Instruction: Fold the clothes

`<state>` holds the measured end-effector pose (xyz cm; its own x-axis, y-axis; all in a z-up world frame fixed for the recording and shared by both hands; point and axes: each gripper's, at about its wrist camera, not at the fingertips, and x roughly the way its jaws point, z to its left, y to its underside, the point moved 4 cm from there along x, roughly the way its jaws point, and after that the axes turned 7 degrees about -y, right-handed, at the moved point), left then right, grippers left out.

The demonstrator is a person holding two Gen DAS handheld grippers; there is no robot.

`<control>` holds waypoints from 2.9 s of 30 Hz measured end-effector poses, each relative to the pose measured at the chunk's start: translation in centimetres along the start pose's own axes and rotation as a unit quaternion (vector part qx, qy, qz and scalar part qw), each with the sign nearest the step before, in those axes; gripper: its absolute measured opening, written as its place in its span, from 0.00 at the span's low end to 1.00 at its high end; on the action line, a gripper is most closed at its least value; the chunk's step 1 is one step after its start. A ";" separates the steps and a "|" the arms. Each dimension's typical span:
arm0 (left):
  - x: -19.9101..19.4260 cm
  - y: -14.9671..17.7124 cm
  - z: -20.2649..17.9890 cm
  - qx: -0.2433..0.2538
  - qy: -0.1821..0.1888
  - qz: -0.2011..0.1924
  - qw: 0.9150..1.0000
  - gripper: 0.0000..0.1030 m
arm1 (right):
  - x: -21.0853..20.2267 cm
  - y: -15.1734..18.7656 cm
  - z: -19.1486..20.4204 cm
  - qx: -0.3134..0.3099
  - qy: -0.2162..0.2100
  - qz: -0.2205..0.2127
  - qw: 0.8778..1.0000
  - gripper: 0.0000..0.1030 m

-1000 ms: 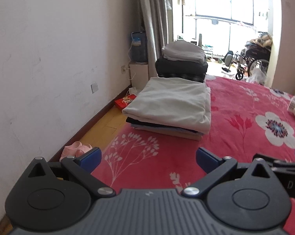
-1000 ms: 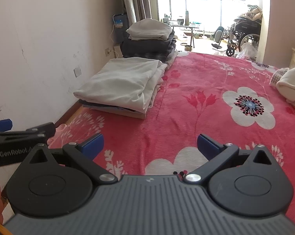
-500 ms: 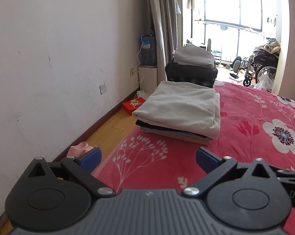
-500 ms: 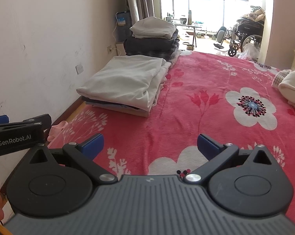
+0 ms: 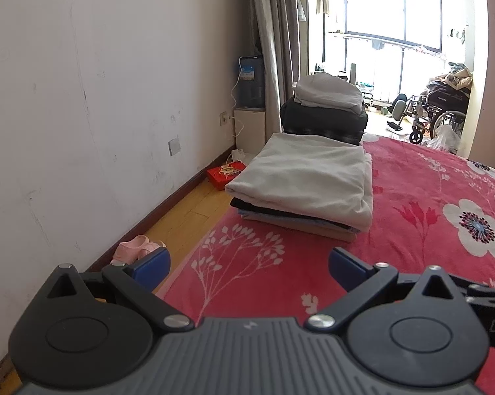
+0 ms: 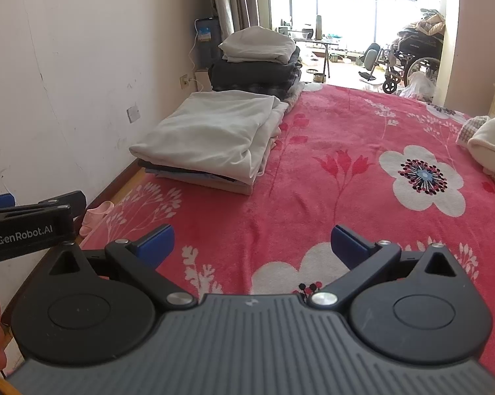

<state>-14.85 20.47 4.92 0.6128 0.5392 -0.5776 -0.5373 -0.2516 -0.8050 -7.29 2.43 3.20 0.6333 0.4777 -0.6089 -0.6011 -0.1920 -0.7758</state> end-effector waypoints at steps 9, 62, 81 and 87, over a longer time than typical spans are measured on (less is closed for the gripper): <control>0.1 0.0 -0.1 0.004 0.000 0.001 1.000 1.00 | 0.1 0.2 0.2 0.000 -0.002 0.004 1.000 0.99; 0.5 0.4 1.1 0.000 -0.001 0.014 1.000 1.00 | 0.5 0.4 0.9 -0.001 -0.005 0.014 1.000 0.99; 0.5 0.5 1.1 0.000 -0.001 0.015 1.000 1.00 | 0.6 0.5 1.0 -0.001 -0.004 0.016 1.000 0.99; 0.5 0.5 1.2 0.000 -0.001 0.016 1.000 1.00 | 0.5 0.5 1.1 -0.002 -0.004 0.016 1.000 0.99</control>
<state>-15.47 21.57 4.36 0.5941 0.5324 -0.6030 -0.5562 -0.2696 -0.7861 -7.81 3.54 2.71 0.6099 0.4786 -0.6317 -0.6188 -0.2105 -0.7569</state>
